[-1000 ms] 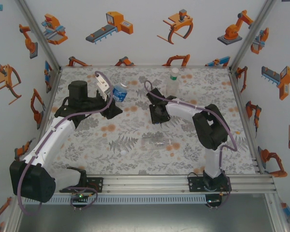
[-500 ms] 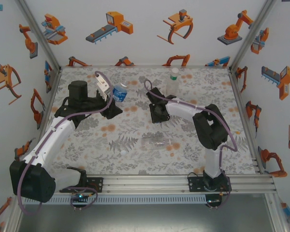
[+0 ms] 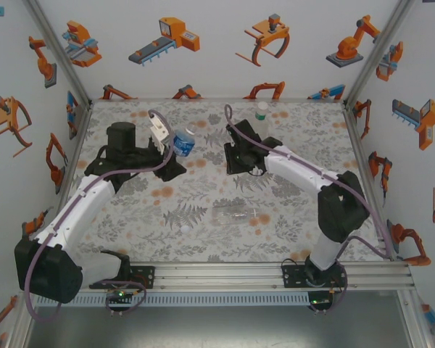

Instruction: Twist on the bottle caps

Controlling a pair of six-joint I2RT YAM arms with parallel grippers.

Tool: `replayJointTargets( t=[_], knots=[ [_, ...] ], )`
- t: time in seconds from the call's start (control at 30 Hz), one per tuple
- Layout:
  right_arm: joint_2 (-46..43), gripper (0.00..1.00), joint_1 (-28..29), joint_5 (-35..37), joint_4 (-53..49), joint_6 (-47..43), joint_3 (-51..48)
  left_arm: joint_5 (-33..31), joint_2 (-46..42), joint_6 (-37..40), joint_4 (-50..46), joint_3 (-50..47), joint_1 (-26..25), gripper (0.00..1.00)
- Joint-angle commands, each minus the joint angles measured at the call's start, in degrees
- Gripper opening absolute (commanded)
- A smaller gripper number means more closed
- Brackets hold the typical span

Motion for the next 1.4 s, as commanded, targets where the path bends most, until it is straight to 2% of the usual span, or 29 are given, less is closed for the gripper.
replayJointTargets(
  t=[0.0, 0.23, 0.33, 0.67, 0.9, 1.37],
  knots=[
    [-5.4, 0.34, 0.5, -4.8, 3.7, -5.2, -2.9, 1.5, 0.3, 4.3, -2.1, 1.4, -1.6, 0.0],
    [-16.9, 0.31, 0.5, -13.1, 10.3, -15.1, -7.9, 2.8, 0.2, 10.3, -5.1, 1.1, -4.9, 0.0],
    [-22.7, 0.3, 0.5, -19.7, 13.0, -21.2, -10.6, 3.6, -0.3, 13.1, -6.0, 0.5, -6.1, 0.0],
    [-33.7, 0.29, 0.6, -32.2, 10.7, -32.2, -12.1, 7.0, -2.8, 24.1, -7.2, -3.0, -9.1, 0.0],
    [-37.7, 0.26, 1.2, -40.8, 15.0, -36.3, -14.6, 6.9, -4.0, 27.8, -9.2, -3.5, -10.5, 0.0],
    [-34.7, 0.23, 3.8, -42.8, 15.1, -38.9, -12.4, 6.8, -6.8, 33.6, -10.5, -5.2, -13.0, 0.0]
  ],
)
